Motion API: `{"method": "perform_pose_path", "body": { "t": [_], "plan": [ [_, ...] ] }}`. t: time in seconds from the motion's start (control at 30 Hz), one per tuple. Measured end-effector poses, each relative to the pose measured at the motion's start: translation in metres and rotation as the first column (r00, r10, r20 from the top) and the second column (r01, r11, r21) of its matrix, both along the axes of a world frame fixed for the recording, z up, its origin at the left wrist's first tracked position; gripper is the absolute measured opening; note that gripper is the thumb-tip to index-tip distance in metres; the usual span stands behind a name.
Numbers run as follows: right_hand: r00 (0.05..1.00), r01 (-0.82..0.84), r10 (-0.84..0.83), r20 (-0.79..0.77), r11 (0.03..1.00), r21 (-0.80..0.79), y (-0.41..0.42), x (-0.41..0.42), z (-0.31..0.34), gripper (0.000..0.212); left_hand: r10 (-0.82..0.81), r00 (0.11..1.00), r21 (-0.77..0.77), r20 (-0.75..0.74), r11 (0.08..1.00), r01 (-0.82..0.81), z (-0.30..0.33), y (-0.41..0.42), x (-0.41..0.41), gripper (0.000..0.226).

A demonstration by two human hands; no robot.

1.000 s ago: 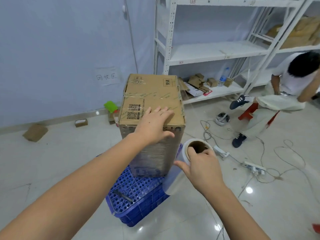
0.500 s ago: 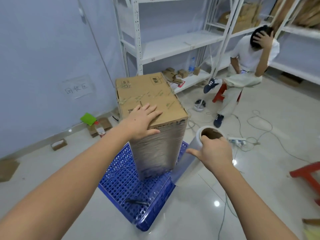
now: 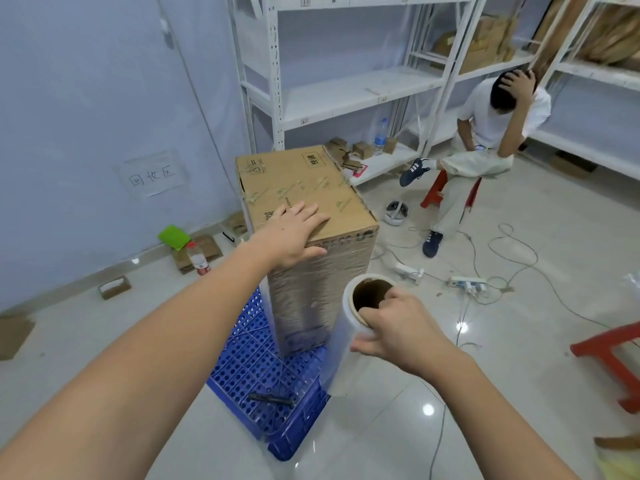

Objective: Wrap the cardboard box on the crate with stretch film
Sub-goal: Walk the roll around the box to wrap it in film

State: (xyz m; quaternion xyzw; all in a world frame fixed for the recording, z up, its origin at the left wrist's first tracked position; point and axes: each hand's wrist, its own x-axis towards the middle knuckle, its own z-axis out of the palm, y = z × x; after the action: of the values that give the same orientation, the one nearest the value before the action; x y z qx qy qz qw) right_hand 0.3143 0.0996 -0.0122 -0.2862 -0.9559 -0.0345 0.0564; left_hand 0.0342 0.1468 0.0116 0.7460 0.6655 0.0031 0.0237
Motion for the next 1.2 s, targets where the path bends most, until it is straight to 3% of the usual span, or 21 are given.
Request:
{"method": "perform_pose_path", "body": {
  "t": [0.1, 0.2, 0.63, 0.73, 0.9, 1.03, 1.2],
  "plan": [
    [0.986, -0.167, 0.166, 0.027, 0.986, 0.006, -0.008, -0.006, 0.000, 0.039, 0.007, 1.000, 0.004, -0.005, 1.000, -0.007, -0.002, -0.005, 0.000, 0.081],
    [0.975, -0.222, 0.222, 0.032, 0.975, 0.018, -0.010, -0.008, -0.001, 0.044, 0.010, 1.000, 0.010, -0.014, 1.000, -0.010, -0.004, -0.008, 0.000, 0.082],
    [0.987, -0.152, 0.148, 0.056, 0.985, 0.079, -0.015, 0.009, 0.004, 0.047, 0.016, 0.999, 0.041, -0.045, 0.999, -0.014, -0.008, -0.018, -0.003, 0.083],
    [0.996, -0.069, 0.064, 0.060, 0.994, 0.079, -0.023, 0.009, 0.006, 0.047, 0.013, 0.999, 0.049, -0.043, 0.999, -0.011, -0.008, -0.017, -0.004, 0.084],
    [0.974, 0.210, -0.213, 0.081, 0.977, 0.048, -0.049, -0.003, 0.004, 0.044, -0.001, 1.000, 0.070, -0.010, 0.998, 0.002, -0.008, -0.018, -0.004, 0.084],
    [0.889, 0.445, -0.448, 0.089, 0.894, 0.054, -0.061, -0.029, 0.006, 0.044, -0.003, 0.998, 0.111, 0.067, 0.994, -0.005, -0.007, -0.025, -0.007, 0.086],
    [0.804, 0.594, -0.590, -0.072, 0.797, 0.107, -0.065, -0.060, 0.003, 0.054, -0.034, 0.979, 0.240, 0.203, 0.971, -0.017, -0.009, -0.035, -0.018, 0.070]
  ]
}}
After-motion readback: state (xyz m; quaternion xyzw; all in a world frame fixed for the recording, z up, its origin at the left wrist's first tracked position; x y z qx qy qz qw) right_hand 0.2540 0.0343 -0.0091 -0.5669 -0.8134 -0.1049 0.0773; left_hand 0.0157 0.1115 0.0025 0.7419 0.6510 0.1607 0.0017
